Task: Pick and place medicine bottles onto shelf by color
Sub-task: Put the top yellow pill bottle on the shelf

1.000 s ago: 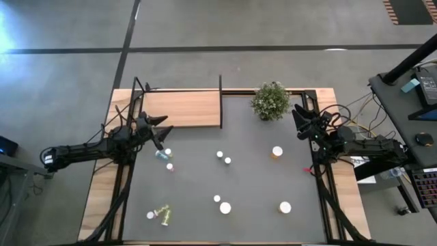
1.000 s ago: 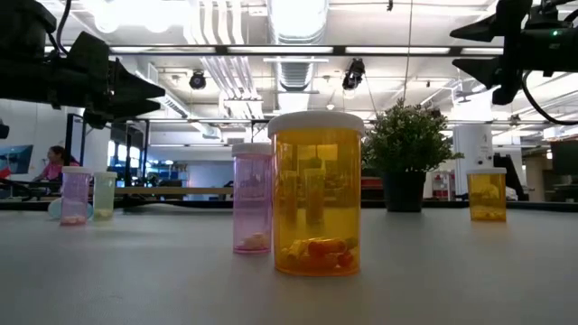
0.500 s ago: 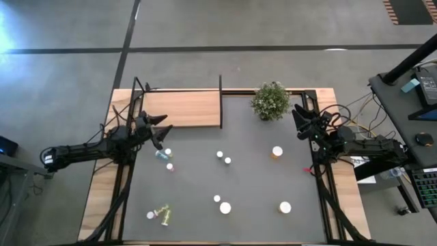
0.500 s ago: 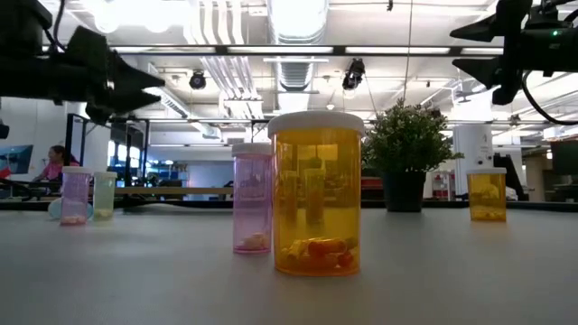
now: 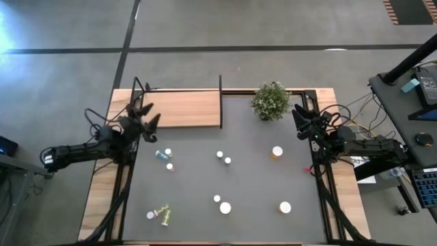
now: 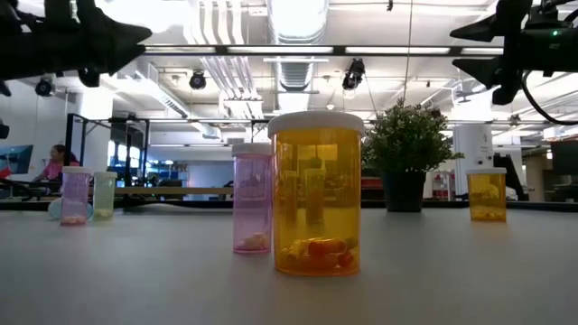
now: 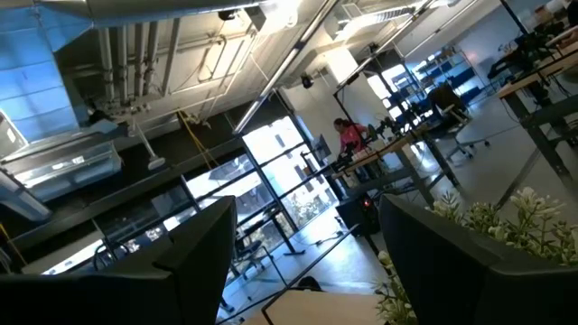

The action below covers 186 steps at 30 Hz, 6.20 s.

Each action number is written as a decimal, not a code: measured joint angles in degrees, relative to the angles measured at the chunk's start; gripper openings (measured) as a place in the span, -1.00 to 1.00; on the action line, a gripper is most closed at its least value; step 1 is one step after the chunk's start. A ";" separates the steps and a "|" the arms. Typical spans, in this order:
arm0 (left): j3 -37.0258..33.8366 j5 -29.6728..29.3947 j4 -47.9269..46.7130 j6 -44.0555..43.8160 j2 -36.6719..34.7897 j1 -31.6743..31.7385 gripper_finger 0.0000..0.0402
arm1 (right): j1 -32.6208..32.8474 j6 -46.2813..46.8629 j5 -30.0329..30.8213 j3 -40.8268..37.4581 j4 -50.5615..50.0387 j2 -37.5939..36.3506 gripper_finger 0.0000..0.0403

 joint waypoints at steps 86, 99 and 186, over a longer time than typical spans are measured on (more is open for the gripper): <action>23.50 26.38 -13.71 -52.77 62.24 -0.50 0.27 | 0.00 0.00 0.01 0.00 -0.18 -0.01 0.29; 34.78 28.33 -44.51 -47.08 54.86 -0.50 0.27 | 0.00 0.00 0.00 0.00 -0.31 -0.02 0.29; 44.79 20.95 -93.36 -64.76 65.33 -6.15 0.27 | -0.01 0.00 0.02 0.00 -0.40 -0.01 0.29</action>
